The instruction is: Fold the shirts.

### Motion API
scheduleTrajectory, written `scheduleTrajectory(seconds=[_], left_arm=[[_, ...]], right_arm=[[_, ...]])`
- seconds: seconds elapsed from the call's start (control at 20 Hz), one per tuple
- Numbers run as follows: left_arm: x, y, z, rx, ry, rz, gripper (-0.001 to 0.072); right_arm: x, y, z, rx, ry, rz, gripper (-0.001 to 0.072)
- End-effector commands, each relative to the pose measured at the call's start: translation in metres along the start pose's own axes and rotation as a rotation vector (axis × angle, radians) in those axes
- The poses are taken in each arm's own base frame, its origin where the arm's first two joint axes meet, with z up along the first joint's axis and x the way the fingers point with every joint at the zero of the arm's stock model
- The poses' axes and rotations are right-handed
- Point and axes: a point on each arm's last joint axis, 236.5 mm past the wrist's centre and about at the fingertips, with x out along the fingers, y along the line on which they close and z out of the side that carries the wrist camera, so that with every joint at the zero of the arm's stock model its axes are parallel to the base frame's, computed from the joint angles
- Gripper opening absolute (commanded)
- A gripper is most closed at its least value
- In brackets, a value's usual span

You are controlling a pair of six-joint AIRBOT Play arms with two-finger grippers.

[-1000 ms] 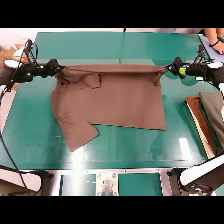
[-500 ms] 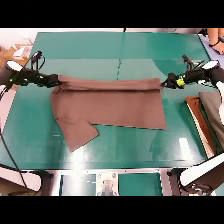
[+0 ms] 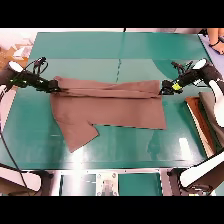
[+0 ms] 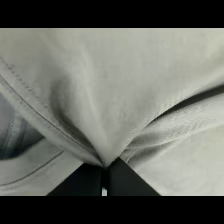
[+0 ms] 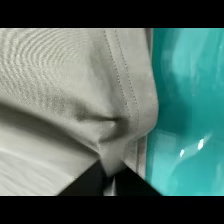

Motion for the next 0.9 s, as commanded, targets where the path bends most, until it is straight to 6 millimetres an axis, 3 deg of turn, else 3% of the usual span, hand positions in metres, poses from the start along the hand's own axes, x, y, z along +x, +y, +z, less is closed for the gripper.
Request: scheduleTrajectory(seconds=[0.0,0.05,0.1,0.3,0.45,0.55,0.8,0.85], left_arm=[[-0.001,-0.009,-0.016,-0.05,0.071,-0.037,0.0122],[-0.005,-0.013,-0.023,-0.083,0.104,-0.05,0.0436],[-0.009,-0.015,-0.029,-0.108,0.134,-0.049,0.0563],[-0.032,-0.024,-0.057,-0.191,0.3,-0.04,0.0561],[-0.045,-0.021,-0.102,-0.264,0.493,0.004,0.0559],[-0.053,-0.025,-0.134,-0.289,0.568,0.013,0.0473],[-0.06,-0.038,-0.222,-0.292,0.512,0.079,0.0474],[-0.057,-0.039,-0.24,-0.302,0.488,0.09,0.0503]], right_arm=[[0.0,0.002,0.0,0.041,0.004,-0.007,0.0316],[-0.006,0.001,0.001,0.07,-0.009,-0.008,0.031],[-0.014,-0.001,0.001,0.089,-0.023,-0.009,0.0311],[-0.061,0.001,-0.008,0.116,-0.065,-0.01,0.029],[-0.079,0.007,-0.035,0.147,-0.06,-0.008,0.0285],[-0.077,0.008,-0.073,0.173,-0.023,-0.011,0.0284],[-0.056,-0.004,-0.185,0.397,-0.033,-0.013,0.0284],[-0.049,-0.004,-0.204,0.456,-0.059,-0.006,0.0285]])
